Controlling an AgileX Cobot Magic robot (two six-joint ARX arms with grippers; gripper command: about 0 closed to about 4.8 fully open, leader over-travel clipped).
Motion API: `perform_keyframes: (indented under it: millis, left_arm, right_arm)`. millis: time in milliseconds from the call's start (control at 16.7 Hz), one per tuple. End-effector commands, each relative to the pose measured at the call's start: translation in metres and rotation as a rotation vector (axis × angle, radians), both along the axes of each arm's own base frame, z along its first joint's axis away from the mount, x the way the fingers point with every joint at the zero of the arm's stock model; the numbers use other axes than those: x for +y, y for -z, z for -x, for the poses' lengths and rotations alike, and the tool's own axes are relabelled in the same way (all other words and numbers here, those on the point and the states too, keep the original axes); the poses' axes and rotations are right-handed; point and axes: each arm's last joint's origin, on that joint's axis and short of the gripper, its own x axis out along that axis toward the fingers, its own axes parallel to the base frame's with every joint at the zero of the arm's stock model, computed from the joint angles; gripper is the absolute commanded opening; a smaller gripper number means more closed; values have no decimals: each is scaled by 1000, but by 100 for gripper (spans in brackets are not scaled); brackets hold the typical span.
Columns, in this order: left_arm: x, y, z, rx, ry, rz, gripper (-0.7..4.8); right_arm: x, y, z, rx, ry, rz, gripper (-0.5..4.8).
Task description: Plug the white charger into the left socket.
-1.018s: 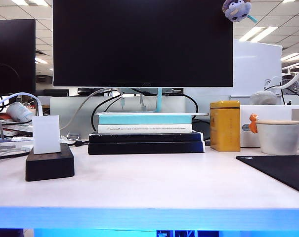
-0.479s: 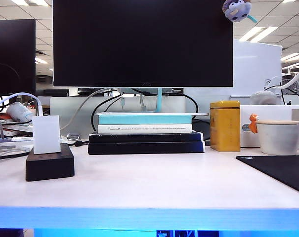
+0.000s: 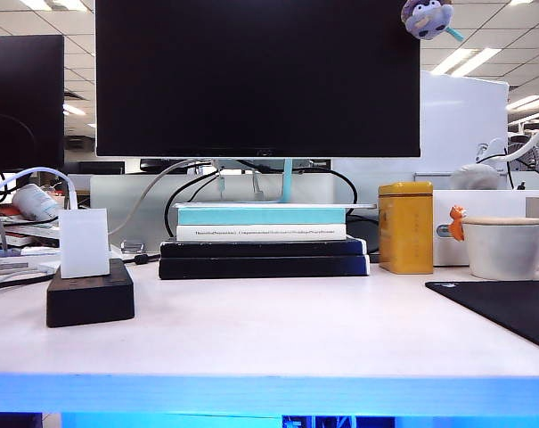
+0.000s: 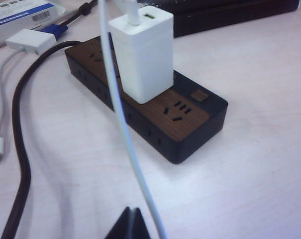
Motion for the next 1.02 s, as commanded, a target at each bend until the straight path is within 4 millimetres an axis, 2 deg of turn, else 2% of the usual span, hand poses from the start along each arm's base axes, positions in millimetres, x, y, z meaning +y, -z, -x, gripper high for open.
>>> perform_keyframes:
  millis: [60,299,539,719,1018]
  left_arm:
    - [1,-4,2,-39,-3,16,-4]
    - [9,-15,5,-161,-60,49,-4]
    - [30,-21,6,-238,-266,44,-4]
    - [40,-25,9,-295,-376,37,-4]
    - [41,-25,9,-290,-375,37,-4]
  right_arm:
    - [-3,-3,5,-80,9,-43,-1]
    - [-11,-14,12,-196,37,-103,-1]
    - [-22,-25,12,-326,143,-146,-1]
    - [-27,-25,10,-329,196,-137,-1]
    - [-27,-25,10,-325,202,-134,-1]
